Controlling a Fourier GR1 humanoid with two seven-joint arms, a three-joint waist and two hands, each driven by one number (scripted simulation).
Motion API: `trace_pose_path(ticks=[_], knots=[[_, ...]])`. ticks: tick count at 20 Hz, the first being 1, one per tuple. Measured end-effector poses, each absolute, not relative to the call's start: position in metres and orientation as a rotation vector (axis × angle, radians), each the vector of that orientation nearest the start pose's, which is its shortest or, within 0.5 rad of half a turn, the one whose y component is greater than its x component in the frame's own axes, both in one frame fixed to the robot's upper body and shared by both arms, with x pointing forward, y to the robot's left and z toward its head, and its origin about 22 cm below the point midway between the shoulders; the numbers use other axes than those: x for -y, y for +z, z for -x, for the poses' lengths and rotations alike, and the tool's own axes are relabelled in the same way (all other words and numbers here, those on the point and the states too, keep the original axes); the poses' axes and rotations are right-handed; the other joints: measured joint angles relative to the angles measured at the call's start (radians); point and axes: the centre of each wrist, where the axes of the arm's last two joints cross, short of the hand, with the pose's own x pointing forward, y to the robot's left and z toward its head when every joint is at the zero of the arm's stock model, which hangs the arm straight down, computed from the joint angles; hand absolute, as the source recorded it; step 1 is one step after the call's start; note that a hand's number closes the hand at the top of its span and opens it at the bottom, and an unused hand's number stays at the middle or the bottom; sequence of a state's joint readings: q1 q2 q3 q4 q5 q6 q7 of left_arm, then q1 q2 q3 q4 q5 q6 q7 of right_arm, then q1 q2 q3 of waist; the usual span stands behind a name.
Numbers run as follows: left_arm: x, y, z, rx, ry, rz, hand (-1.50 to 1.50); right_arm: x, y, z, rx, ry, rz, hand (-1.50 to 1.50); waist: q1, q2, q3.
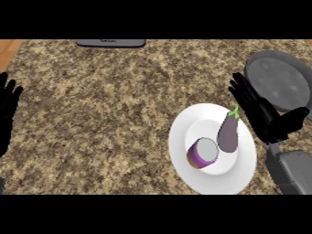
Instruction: Pick the can from the plate and place it in the pan
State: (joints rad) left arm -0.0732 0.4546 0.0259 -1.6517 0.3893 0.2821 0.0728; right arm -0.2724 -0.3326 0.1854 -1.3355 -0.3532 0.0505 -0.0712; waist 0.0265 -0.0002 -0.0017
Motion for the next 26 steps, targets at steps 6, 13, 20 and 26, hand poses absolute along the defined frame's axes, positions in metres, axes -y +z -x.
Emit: trace_pose_path(ticks=[6, 13, 20, 26], knots=[[-0.305, 0.076, -0.264, 1.616, 0.111, -0.212, 0.0, 0.237, 0.076, -0.327, 1.782, 0.235, -0.406, 1.5, -0.021, 0.001, 0.002], [-0.292, 0.058, -0.267, 1.532, 0.086, -0.155, 0.0, 0.293, 0.072, -0.282, 1.874, 0.433, -0.039, -1.5, -0.064, -0.005, 0.001], [-0.284, 0.061, -0.271, 1.517, 0.067, -0.124, 0.0, 0.344, 0.086, -0.241, 1.865, 0.667, 0.177, -1.5, -0.049, -0.004, 0.002], [-0.275, 0.058, -0.273, 1.519, 0.045, -0.106, 0.0, 0.328, 0.133, -0.254, 1.835, 0.878, 0.241, -1.5, -0.03, -0.001, 0.001]])
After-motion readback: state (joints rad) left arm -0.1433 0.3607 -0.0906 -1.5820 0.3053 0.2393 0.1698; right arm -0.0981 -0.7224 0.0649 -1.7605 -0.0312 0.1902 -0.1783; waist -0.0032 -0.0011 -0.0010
